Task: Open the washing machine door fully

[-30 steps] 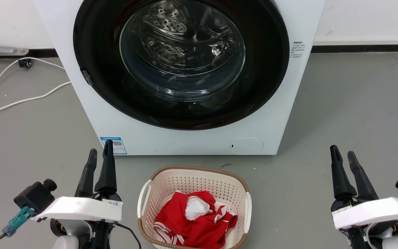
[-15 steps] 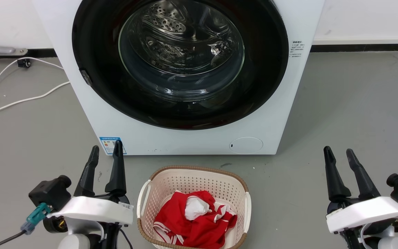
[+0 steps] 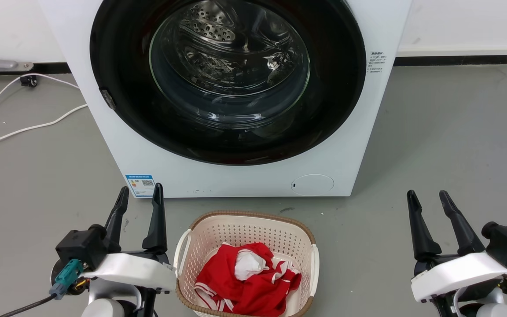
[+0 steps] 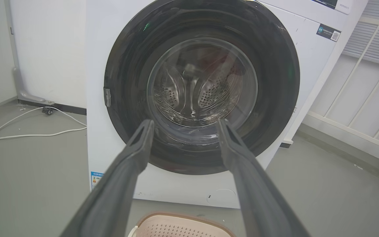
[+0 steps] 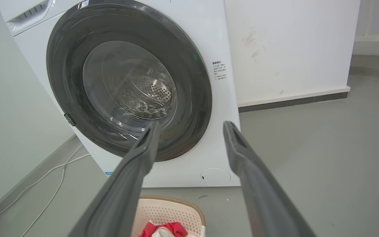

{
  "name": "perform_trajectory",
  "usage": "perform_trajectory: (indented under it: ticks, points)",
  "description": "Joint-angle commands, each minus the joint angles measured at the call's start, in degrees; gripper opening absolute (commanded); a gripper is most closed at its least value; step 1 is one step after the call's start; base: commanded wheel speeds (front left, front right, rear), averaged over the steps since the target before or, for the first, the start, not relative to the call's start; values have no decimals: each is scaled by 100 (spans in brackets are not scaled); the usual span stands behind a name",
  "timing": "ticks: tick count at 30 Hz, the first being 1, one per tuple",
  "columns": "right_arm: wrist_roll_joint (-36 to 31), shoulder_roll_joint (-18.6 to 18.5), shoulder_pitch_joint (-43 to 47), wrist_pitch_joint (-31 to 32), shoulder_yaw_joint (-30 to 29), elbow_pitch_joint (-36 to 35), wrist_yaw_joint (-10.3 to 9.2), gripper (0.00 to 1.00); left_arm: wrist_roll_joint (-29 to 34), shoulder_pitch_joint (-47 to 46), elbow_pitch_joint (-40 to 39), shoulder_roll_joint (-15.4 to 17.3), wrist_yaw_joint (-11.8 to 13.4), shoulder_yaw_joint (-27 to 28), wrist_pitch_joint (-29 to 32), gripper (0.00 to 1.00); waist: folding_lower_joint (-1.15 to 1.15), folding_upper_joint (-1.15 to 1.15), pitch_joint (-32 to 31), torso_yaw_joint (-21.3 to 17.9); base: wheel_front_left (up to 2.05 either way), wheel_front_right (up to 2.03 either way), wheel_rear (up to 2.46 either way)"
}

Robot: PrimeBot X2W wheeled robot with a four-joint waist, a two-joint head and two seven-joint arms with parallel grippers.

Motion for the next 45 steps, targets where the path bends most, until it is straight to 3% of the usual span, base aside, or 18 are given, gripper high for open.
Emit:
perform_trajectory:
  ticks: [1, 24, 45]
  points:
    - [-167, -22, 3, 19, 4, -72, 9, 100, 155, -14, -21, 40, 31, -23, -54, 100, 0, 0, 3, 0, 0, 0, 0]
    - [-1244, -22, 71, -43, -5, -142, 11, 100, 1185, 108, -80, 134, 400, -186, -335, 100, 0, 0, 6, 23, 0, 0, 0]
    - [-1600, -21, 84, -59, 7, -5, 7, 100, 1784, 268, -134, 13, 457, -124, -531, 100, 0, 0, -8, -6, 0, 0, 0]
